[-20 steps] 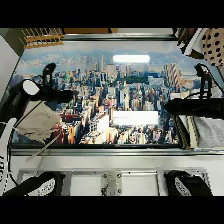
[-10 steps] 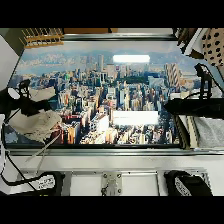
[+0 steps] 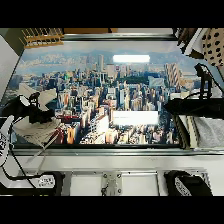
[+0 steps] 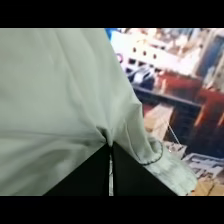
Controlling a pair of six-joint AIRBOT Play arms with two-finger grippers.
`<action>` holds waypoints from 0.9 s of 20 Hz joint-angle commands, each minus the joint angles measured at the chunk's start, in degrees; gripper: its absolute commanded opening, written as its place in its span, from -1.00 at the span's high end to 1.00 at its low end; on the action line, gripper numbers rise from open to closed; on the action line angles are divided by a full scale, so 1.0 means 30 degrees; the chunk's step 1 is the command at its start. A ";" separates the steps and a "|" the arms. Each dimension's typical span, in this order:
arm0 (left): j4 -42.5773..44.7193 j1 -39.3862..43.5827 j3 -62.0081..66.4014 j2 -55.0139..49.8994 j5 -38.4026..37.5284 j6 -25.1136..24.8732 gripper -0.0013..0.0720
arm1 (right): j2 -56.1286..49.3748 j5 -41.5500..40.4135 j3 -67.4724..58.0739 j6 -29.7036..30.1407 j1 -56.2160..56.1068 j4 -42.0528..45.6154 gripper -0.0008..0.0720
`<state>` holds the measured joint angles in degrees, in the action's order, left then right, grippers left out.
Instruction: Fold the clothes and pants, and hang the long-sleeved shirts on hangers.
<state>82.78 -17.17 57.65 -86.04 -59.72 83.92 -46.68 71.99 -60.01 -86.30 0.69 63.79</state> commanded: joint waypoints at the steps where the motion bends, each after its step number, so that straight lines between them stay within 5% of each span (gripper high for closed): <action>1: -0.0168 0.1574 0.0007 0.1202 -0.0262 0.0328 0.96 | -0.0007 0.0000 0.0007 0.0000 -0.0015 0.0000 0.92; 7: -0.3315 0.9471 0.2987 0.4874 -0.0634 0.1719 0.96 | -0.0007 -0.0007 0.0007 0.1319 -0.0015 0.0568 0.92; 13: -0.3439 1.7660 0.7512 0.2251 0.2186 0.2994 0.96 | -0.0051 0.0000 0.0007 0.1632 -0.0015 0.0852 0.92; 14: -0.3439 1.8229 0.8269 0.1486 0.2579 0.2994 0.78 | -0.0066 0.0000 0.0007 0.1632 -0.0015 0.0852 0.92; 15: -0.3439 1.8491 0.9129 0.0707 0.2856 0.2994 -0.17 | -0.0095 -0.0007 0.0007 0.1632 -0.0015 0.0852 0.92; 16: -0.3424 1.8425 0.9974 0.0087 0.2798 0.3002 -0.73 | -0.0124 0.0000 0.0007 0.1632 -0.0015 0.0787 0.92; 18: -0.3402 1.7245 1.1613 -0.0743 0.1916 0.2980 -0.74 | -0.0124 0.0000 0.0007 0.1625 -0.0015 0.0641 0.92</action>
<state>72.64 34.68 85.86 -84.14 -53.67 92.55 -46.98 71.96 -60.01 -81.58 0.69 66.19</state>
